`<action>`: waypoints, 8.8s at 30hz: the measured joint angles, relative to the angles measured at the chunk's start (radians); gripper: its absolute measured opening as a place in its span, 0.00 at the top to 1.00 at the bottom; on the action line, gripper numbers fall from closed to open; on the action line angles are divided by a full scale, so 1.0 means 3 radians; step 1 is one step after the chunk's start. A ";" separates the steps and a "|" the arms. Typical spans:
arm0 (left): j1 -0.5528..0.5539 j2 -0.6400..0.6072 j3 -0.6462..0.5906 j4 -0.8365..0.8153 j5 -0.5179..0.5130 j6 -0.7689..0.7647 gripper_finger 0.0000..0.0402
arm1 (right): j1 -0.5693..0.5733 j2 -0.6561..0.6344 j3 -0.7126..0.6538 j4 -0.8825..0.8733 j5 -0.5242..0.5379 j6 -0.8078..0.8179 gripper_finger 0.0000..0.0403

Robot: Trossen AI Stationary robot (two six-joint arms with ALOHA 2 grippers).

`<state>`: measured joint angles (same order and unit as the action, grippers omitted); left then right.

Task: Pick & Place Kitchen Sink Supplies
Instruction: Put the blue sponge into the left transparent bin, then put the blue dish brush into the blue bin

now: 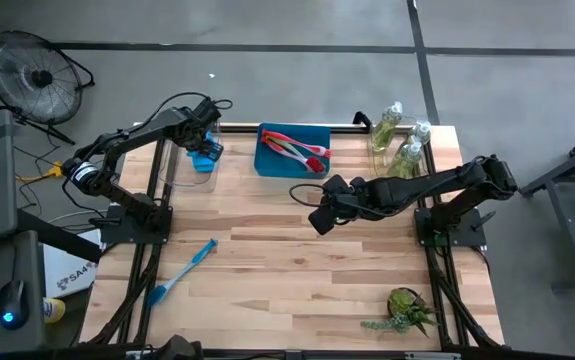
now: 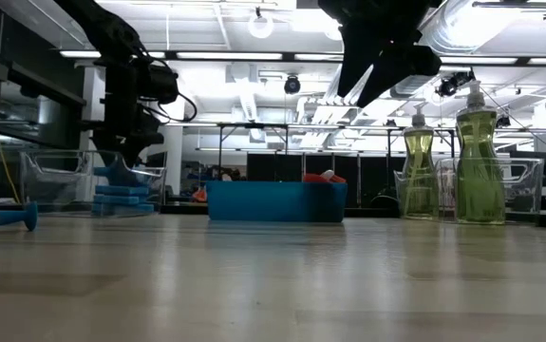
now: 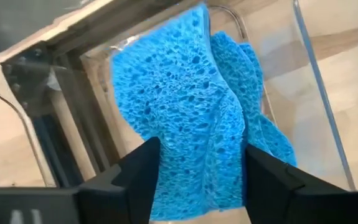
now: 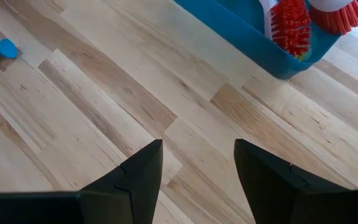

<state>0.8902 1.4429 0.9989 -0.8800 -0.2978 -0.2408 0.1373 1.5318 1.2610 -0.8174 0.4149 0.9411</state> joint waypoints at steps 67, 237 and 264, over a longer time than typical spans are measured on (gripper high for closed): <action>-0.0927 -0.0512 0.0666 -0.0493 0.0493 0.0292 0.20 | 0.0002 0.0000 0.0000 -0.0056 -0.0310 -0.0243 0.52; -0.4065 -0.0014 0.0305 0.3234 -0.0141 -0.0061 0.85 | 0.1397 -0.0074 0.0000 0.1291 0.1128 -0.0693 0.52; -0.4036 -0.0013 0.0450 0.3349 0.0187 0.0379 0.85 | 0.1373 -0.0079 0.0000 0.3057 0.1414 -0.2469 0.52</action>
<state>-0.3206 1.4391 1.1339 0.1247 -0.2417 -0.1272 0.5491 1.5082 1.2610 0.0996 0.8390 0.2003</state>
